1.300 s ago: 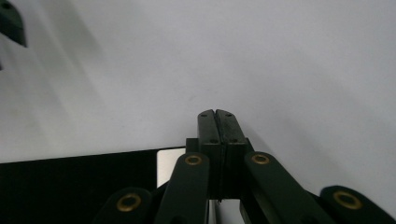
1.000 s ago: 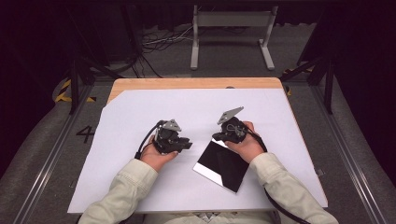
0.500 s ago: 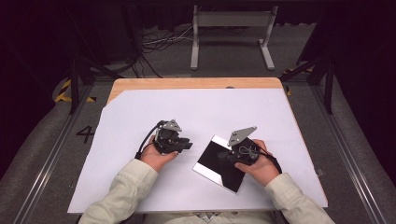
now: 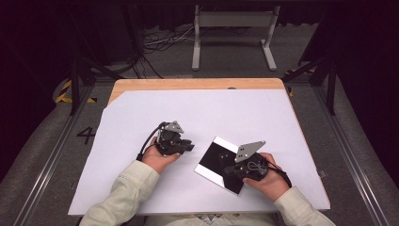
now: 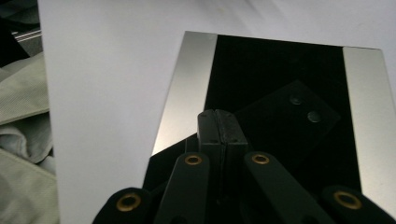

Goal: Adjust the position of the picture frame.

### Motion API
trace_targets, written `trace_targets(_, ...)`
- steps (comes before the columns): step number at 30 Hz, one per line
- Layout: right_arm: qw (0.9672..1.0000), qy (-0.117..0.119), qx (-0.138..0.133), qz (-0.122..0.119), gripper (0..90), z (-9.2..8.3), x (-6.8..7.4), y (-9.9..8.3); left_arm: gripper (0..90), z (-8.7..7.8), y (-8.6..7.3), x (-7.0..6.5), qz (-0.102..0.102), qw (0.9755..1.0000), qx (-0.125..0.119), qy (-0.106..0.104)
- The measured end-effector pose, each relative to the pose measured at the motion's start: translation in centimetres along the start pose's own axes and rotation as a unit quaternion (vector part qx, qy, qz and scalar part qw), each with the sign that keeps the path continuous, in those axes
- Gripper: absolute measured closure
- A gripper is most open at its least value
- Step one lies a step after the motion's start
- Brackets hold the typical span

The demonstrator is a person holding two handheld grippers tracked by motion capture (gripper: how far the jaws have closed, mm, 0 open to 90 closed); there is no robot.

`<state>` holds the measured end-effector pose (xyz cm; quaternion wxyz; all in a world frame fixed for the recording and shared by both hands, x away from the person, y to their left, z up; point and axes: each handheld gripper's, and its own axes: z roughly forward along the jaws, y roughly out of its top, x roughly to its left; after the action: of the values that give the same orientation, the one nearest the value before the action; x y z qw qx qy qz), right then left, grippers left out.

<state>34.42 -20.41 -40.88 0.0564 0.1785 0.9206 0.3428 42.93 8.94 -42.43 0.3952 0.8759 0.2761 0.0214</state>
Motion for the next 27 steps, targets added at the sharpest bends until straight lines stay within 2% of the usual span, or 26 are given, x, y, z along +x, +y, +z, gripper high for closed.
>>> trace_targets(3, 0.9999, 0.004, 0.005, -0.013, 90.0, 0.0, 0.8, -0.3, 73.5, 0.0, 0.0, 0.0, 0.003, 1.0, 0.0, -0.001)
trace_targets(18, 0.998, 0.042, 0.024, -0.041, 90.0, 0.5, 2.8, -0.7, 73.5, 0.0, 0.1, -0.1, 0.003, 1.0, 0.002, -0.001)
trace_targets(27, 0.9967, 0.049, 0.041, -0.051, 90.0, 0.5, 3.8, -1.2, 73.4, 0.1, 0.1, -0.1, 0.003, 1.0, 0.003, -0.002)
